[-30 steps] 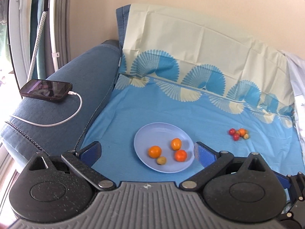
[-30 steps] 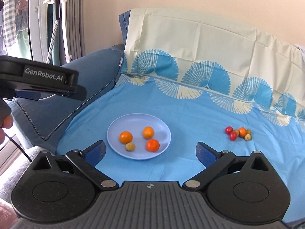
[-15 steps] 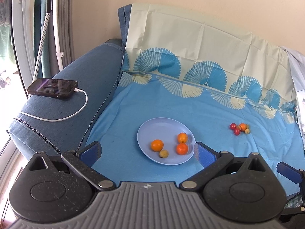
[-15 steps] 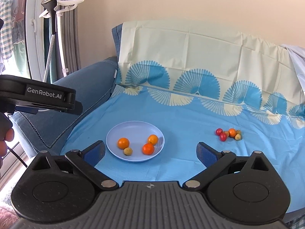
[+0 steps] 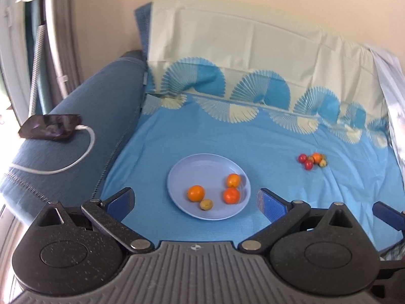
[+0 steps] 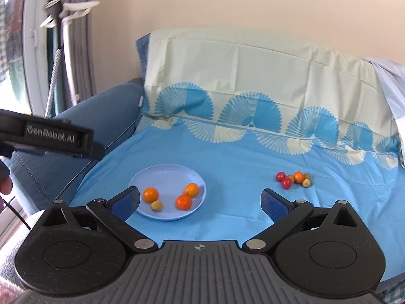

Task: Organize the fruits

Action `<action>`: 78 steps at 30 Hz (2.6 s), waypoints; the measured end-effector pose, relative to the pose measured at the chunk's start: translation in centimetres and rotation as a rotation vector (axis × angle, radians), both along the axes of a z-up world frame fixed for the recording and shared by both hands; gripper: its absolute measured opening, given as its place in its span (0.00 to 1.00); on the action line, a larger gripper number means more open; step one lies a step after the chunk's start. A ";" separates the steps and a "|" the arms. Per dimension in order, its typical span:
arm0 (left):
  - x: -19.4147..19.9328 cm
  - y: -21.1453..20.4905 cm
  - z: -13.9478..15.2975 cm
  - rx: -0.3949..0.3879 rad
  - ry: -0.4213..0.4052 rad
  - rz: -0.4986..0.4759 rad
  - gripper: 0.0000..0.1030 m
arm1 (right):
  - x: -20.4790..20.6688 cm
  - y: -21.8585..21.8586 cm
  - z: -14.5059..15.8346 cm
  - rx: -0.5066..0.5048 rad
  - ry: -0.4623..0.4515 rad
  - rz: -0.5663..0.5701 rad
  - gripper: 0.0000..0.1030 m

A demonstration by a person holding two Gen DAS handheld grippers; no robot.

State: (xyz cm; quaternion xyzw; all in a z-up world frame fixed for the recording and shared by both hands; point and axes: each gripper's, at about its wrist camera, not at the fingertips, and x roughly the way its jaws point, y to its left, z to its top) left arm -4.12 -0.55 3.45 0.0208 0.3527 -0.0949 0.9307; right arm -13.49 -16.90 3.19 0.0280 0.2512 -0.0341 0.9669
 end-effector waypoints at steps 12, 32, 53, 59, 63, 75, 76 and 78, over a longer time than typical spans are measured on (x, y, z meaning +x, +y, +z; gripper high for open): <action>7.2 -12.7 -4.4 0.088 0.112 -0.115 1.00 | 4.0 -11.8 -6.7 0.064 0.071 -0.295 0.98; 26.4 -38.2 -20.6 0.066 0.416 -0.198 1.00 | 23.2 -30.5 -22.3 -0.164 0.108 -0.204 0.90; 27.1 -38.1 -21.2 0.046 0.395 -0.204 0.31 | 25.7 -31.9 -23.2 -0.123 0.099 -0.199 0.27; 25.6 -37.7 -21.7 0.099 0.384 -0.245 0.65 | 25.1 -33.1 -23.6 -0.076 0.116 -0.222 0.27; 25.3 -38.0 -22.9 0.137 0.391 -0.260 0.65 | 25.2 -32.9 -23.6 -0.078 0.117 -0.211 0.27; 24.8 -38.7 -22.0 0.164 0.297 -0.319 0.31 | 25.1 -33.0 -23.6 -0.066 0.121 -0.218 0.27; 24.6 -38.5 -21.7 0.162 0.281 -0.319 0.31 | 25.1 -33.0 -23.5 -0.059 0.115 -0.224 0.27; 24.0 -38.0 -20.9 0.158 0.259 -0.310 0.31 | 24.8 -33.1 -23.2 -0.061 0.090 -0.244 0.27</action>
